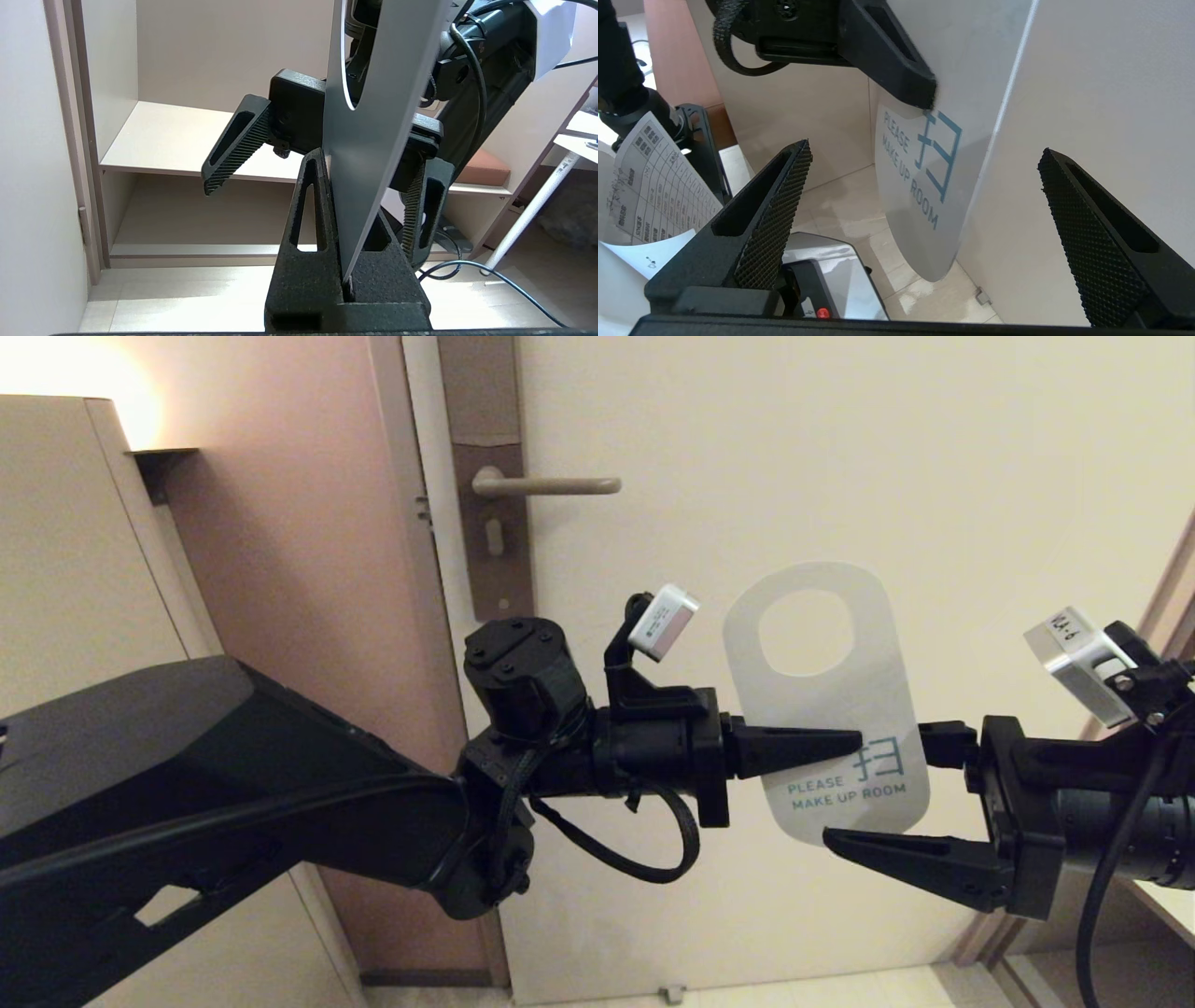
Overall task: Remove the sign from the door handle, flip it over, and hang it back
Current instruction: Hand it to the other hand
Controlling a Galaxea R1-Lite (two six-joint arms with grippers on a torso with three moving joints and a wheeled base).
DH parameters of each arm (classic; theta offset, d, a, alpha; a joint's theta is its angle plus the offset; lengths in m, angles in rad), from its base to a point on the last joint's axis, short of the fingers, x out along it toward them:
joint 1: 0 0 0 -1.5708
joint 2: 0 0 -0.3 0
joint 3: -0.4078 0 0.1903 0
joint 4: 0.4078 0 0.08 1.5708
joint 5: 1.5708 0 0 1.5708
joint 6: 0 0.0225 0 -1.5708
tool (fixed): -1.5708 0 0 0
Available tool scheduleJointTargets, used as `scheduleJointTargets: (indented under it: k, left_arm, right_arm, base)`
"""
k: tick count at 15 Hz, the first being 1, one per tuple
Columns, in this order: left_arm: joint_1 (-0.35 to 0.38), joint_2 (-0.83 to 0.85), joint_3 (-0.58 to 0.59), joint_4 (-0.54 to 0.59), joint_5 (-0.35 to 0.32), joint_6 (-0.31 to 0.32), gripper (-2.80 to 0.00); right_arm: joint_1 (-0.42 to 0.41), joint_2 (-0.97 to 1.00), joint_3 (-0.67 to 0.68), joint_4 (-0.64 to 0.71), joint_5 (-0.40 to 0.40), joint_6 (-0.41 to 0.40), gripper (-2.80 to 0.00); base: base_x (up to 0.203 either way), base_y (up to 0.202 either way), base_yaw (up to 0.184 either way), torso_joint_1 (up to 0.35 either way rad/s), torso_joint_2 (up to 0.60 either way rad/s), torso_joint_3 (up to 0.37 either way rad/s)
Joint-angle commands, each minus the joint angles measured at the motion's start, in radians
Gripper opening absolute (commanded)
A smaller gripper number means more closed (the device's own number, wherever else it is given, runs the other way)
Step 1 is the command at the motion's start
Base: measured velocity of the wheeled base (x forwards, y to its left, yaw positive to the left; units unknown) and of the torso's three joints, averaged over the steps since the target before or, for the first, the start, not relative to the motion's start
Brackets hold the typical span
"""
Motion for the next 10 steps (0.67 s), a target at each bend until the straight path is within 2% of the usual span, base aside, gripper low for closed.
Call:
scheduleJointTargets:
  k: [1, 10]
  left_arm:
    - [0.0, 0.001, -0.001, -0.007, -0.004, -0.003, -2.8]
    - [-0.008, 0.019, -0.011, -0.013, 0.0, -0.006, -2.8]
  right_arm:
    - [0.001, 0.003, -0.002, -0.003, 0.005, -0.003, 0.0]
    - [0.0, 0.006, 0.006, -0.004, -0.001, -0.012, 0.0]
  base:
    - [0.0, 0.0, 0.0, 0.0, 0.0, 0.0]
    - [0.0, 0.0, 0.0, 0.0, 0.0, 0.0]
